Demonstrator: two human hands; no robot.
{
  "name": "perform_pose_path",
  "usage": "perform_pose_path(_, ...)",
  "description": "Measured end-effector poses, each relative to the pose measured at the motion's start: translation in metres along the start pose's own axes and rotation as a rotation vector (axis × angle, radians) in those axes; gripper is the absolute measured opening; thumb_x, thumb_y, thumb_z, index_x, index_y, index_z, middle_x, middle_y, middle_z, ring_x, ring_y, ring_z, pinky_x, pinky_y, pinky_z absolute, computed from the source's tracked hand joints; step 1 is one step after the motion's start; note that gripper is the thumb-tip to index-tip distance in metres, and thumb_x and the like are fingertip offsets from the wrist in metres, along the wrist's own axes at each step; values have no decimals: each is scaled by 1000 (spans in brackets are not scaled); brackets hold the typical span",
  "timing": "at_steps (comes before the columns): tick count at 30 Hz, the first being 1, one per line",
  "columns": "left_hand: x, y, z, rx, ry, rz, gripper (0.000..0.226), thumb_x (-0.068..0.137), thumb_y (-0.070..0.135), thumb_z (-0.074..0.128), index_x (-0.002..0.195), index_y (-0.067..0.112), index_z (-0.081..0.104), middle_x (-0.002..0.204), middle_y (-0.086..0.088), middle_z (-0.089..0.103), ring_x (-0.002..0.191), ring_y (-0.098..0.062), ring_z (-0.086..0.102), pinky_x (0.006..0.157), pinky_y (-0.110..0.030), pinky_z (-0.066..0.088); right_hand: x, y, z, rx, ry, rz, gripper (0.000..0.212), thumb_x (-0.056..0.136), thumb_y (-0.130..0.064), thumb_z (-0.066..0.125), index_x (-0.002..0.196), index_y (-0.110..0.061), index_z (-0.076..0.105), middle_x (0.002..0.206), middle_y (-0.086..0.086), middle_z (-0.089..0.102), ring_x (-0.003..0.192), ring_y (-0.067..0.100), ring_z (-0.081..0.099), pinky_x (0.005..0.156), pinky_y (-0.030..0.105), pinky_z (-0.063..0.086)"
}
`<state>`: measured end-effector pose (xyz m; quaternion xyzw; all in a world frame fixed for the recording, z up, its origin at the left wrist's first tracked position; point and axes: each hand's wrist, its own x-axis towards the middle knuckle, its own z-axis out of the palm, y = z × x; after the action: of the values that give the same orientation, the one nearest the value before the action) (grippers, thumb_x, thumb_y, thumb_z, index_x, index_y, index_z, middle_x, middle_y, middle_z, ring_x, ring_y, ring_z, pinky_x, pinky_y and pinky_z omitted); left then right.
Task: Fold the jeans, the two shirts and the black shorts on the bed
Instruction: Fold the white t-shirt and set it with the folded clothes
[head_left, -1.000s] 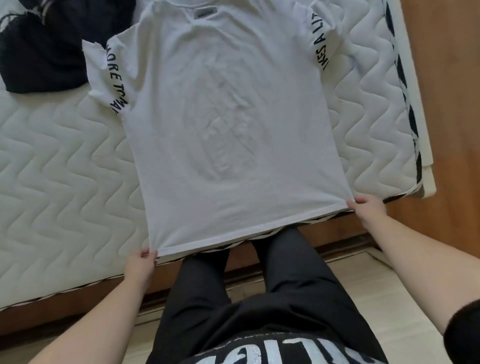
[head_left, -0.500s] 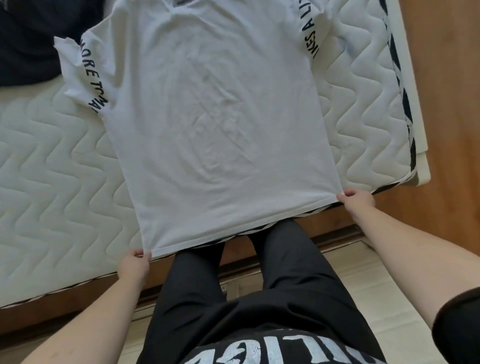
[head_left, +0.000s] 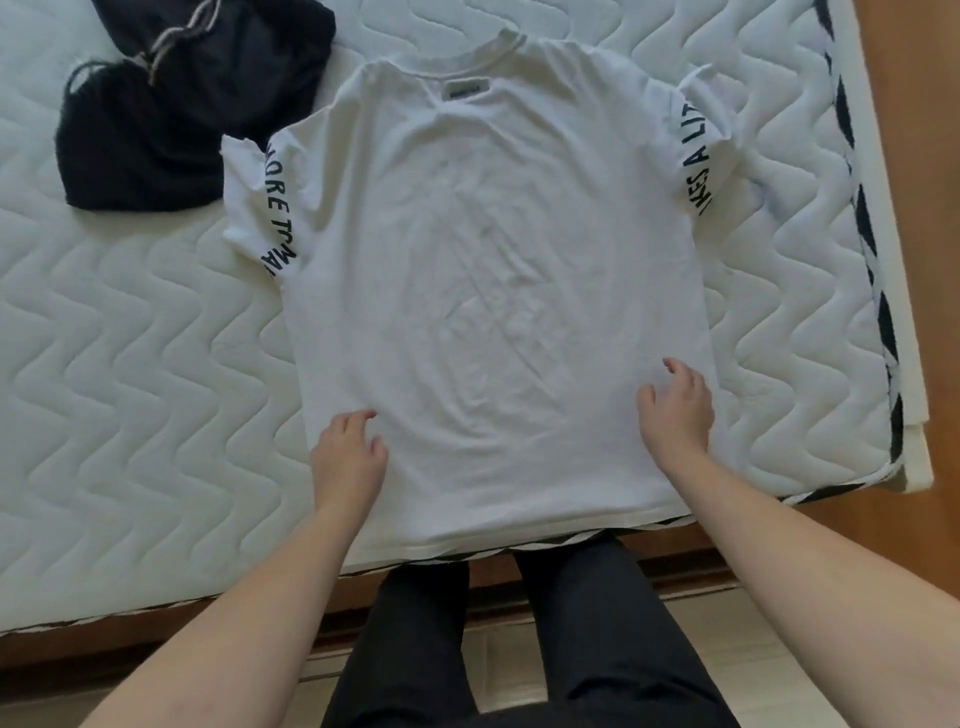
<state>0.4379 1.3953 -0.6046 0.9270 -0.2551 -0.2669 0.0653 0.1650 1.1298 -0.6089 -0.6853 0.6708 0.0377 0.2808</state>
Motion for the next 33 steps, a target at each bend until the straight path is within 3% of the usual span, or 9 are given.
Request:
perform_pose_path(4, 39, 35, 0, 104, 7, 261, 56, 84, 8, 61, 139, 15, 52, 137, -11, 54, 125, -32, 52, 100, -46, 41, 11, -60, 31, -115, -110, -280, 61, 93, -27, 51, 148, -8, 34, 153, 13, 35, 140, 30, 32, 114, 41, 23)
perform_pose_path(7, 73, 58, -5, 120, -38, 301, 65, 94, 9, 44, 155, 22, 25, 159, -8, 29, 148, -24, 23, 116, -39, 19, 27, -106, 60, -203, -140, -453, 66, 95, -32, 49, 153, -12, 26, 160, 8, 23, 147, 26, 23, 117, 39, 17)
perform_pose_path(11, 124, 65, -14, 248, -101, 325, 61, 103, 26, 28, 158, 25, 0, 166, 2, -2, 152, -15, -5, 122, -36, 0, 46, -173, 95, -253, -163, -567, 69, 93, -42, 30, 156, -15, 18, 164, 4, 12, 150, 23, 13, 120, 38, 9)
perform_pose_path(16, 190, 45, -14, 264, -6, 364, 65, 95, 43, 14, 157, 26, 14, 165, 1, 10, 152, -16, 10, 120, -33, 0, 75, -234, 130, -260, -159, -646, 73, 90, -46, 20, 156, -14, 13, 164, 3, 9, 151, 17, 7, 119, 30, -1)
perform_pose_path(19, 213, 25, -13, 272, 61, 467, 59, 97, 41, 29, 154, 26, 29, 162, 1, 24, 148, -18, 25, 120, -34, 7, 97, -259, 148, -321, -84, -680, 77, 87, -49, 13, 156, -14, 14, 164, 3, 10, 151, 18, 8, 118, 29, -3)
perform_pose_path(22, 220, 14, -4, 238, 145, 537, 60, 93, 34, 41, 152, 26, 36, 161, 0, 28, 148, -17, 26, 121, -39, 20, 112, -289, 163, -347, -7, -709, 73, 91, -45, 19, 155, -11, 20, 163, 6, 15, 150, 21, 14, 117, 27, -6)
perform_pose_path(26, 225, 10, 3, 249, 224, 588, 65, 88, 32, 45, 152, 26, 36, 160, -1, 28, 149, -17, 25, 120, -40, 23, 132, -341, 181, -399, 23, -823, 70, 95, -46, 14, 156, -13, 8, 165, 3, 4, 151, 17, 3, 115, 27, -16)
perform_pose_path(33, 227, 8, 5, 300, 251, 593, 70, 86, 34, 46, 153, 26, 32, 161, -1, 26, 149, -18, 25, 121, -39, 19, 160, -406, 193, -434, 15, -887, 66, 103, -45, 25, 157, -13, 5, 165, 1, 1, 151, 13, -1, 120, 33, -9)
